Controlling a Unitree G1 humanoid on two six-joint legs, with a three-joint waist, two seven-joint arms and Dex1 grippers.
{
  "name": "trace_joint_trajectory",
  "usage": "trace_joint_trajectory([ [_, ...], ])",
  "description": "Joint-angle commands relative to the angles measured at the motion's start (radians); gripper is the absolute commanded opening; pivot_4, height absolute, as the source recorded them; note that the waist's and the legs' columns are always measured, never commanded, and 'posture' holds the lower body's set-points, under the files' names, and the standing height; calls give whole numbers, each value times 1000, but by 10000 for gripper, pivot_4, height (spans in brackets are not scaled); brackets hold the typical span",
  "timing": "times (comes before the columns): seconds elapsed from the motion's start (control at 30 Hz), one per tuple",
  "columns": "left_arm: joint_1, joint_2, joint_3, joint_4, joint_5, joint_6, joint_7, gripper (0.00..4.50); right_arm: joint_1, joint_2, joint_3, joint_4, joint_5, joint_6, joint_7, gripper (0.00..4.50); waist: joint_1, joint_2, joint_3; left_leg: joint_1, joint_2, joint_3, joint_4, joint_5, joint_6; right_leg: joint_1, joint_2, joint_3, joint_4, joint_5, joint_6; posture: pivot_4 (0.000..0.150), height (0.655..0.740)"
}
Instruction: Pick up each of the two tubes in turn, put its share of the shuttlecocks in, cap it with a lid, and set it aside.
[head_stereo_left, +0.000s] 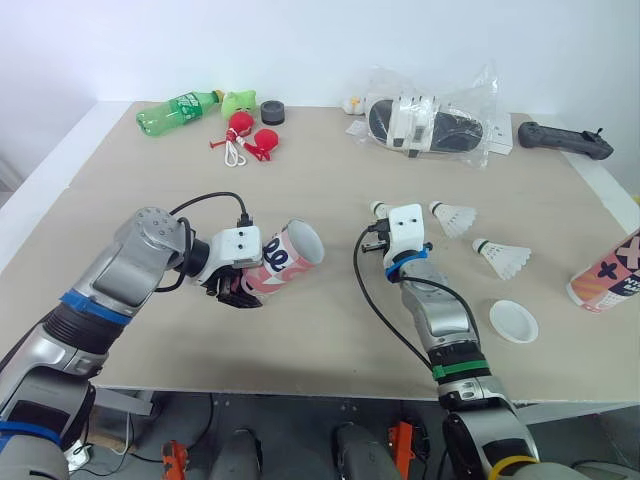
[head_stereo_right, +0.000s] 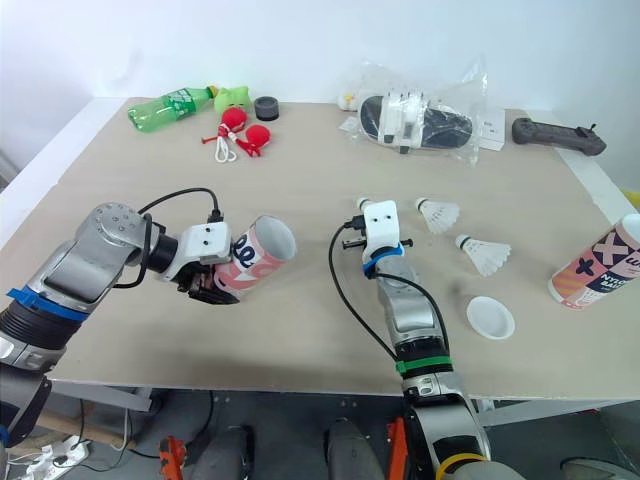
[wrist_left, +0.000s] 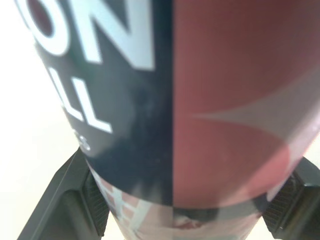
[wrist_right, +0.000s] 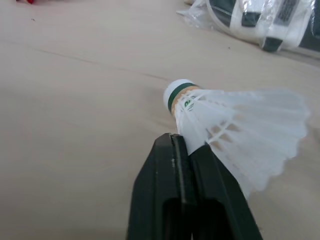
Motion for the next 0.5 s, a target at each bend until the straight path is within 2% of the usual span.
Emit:
trace_joint_trajectory([
  [0.03,-6,-6,-20,3,10,-4,-1,30893,15,-115,-10,-235,114,-3,258,748,1,1,1,0,0,0,0,0,0,0,0,0,0,0,0,1500,7400],
  [0.13,-6,-9,-22,14,14,-10,-5,30893,18,-289,-18,-458,300,98,571,748,1,7,4,-1,-1,0,1,0,0,0,-1,0,0,0,1,1500,7400],
  [0.27,-13,-16,-26,32,18,-22,-9,30893,-39,-501,-30,-601,466,265,814,748,1,8,4,2,-1,-1,1,0,1,3,0,-1,0,-3,6,1500,7400],
  [0.37,-20,-26,-32,44,24,-29,-8,30893,-100,-635,34,-652,468,320,956,748,1,8,4,4,-1,-1,2,0,2,5,0,-1,0,-3,5,1500,7400],
  [0.5,-24,-31,-35,54,27,-34,-10,30893,-155,-666,115,-660,420,306,1024,748,1,7,4,5,0,0,3,0,2,6,0,0,0,-2,5,1500,7400],
])
